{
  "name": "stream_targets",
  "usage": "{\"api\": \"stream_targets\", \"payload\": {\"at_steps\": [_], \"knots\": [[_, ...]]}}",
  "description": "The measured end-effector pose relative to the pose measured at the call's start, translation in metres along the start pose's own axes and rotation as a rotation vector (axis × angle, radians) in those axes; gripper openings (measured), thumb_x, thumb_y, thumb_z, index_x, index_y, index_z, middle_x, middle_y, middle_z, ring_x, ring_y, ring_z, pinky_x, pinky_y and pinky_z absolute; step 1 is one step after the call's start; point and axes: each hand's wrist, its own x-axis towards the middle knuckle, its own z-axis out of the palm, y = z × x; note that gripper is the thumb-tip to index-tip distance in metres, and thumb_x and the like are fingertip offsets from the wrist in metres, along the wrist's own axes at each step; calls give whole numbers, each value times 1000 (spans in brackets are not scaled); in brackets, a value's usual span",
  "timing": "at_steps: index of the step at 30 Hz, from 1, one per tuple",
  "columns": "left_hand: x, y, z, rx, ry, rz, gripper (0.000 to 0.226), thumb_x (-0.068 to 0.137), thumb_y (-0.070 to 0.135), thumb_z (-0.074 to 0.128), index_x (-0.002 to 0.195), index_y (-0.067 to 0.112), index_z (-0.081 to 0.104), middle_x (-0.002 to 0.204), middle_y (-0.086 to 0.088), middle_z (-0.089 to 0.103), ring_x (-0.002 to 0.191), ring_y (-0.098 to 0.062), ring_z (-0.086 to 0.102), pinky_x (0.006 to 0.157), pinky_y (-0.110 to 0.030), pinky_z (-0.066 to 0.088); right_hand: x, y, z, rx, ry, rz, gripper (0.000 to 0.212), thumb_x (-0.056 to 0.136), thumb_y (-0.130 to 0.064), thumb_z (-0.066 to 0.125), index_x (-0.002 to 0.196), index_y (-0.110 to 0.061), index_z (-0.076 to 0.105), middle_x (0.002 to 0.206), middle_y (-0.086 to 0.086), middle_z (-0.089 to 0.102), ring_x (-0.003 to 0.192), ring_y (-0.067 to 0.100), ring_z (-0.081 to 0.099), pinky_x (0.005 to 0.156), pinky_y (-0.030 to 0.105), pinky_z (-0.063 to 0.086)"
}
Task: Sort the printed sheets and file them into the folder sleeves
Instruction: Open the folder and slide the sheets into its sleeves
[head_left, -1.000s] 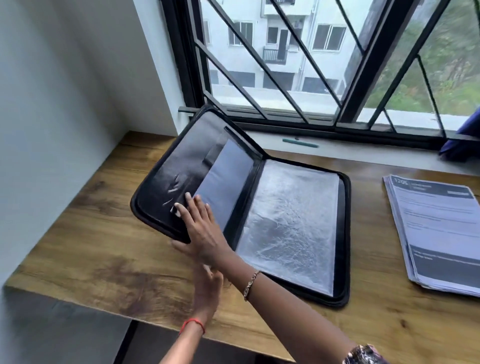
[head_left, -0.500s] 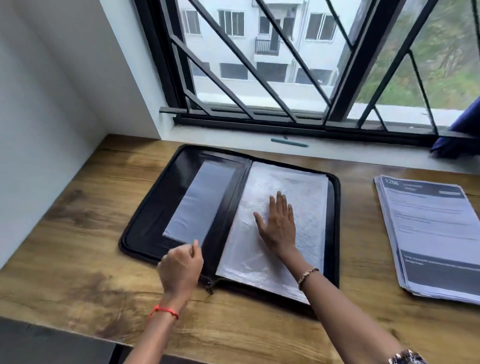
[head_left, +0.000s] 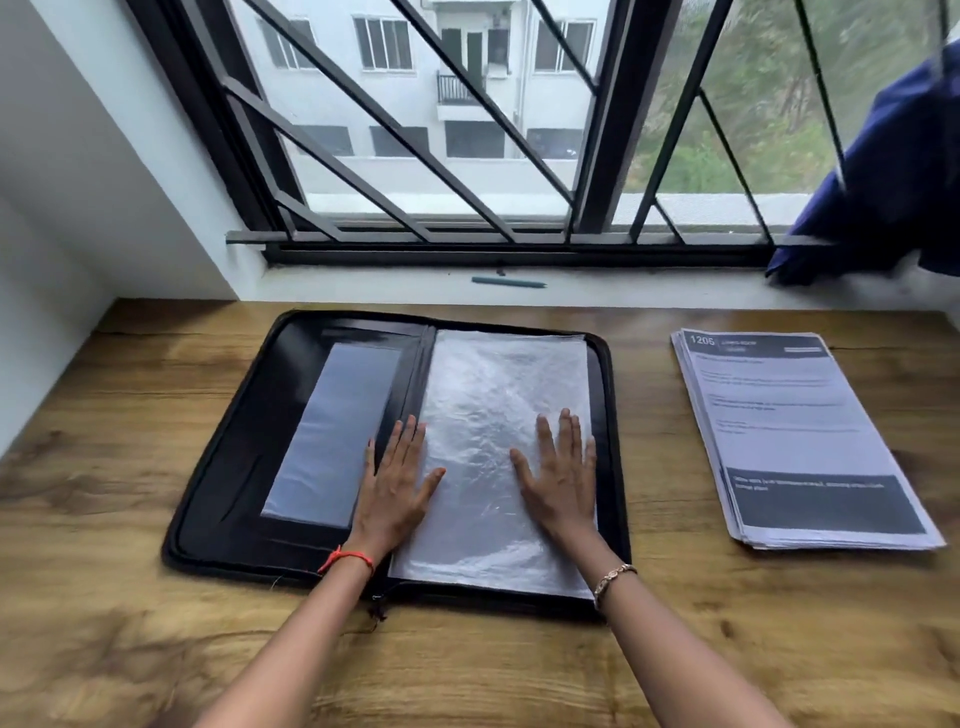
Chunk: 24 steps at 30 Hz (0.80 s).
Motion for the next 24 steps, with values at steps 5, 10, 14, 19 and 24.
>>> {"api": "stream_targets", "payload": {"at_steps": [5,10,14,19,24], "knots": [[-16,27,15,50,30,-57,74,93,61,4,147,11,15,155,-4,16,143,-5,-5,113,-40,-6,3,24,-8,-31,-24,-64,86,80,-75,4,150,-26,10,159,3,-5,145,14,-12,114,33,-15],[-22,47,25,96,57,-133,70,93,55,17,146,8,21,155,-5,16,143,-13,9,113,-50,7,2,41,-15,-47,-50,-99,86,79,-75,-1,150,-27,9,158,0,-5,145,14,-10,115,33,-12],[-12,68,26,64,60,-105,73,91,54,18,149,11,14,156,-2,8,143,-12,4,114,-49,-2,0,49,-18,-8,-43,-116,82,82,-72,5,150,-25,11,158,-3,-1,145,11,-5,117,32,-8],[24,103,30,30,-54,13,84,79,66,-6,143,10,-12,152,0,-18,144,-16,-13,113,-39,-16,8,58,-37,-30,164,-161,64,89,-52,24,125,-13,60,133,1,55,125,13,52,110,39,29],[66,164,24,-177,-76,130,73,94,54,18,148,9,-1,153,3,-12,145,-14,-7,114,-26,-10,37,95,-82,103,365,-4,39,92,-31,39,77,-9,67,76,9,67,74,31,64,66,32,51]]}}
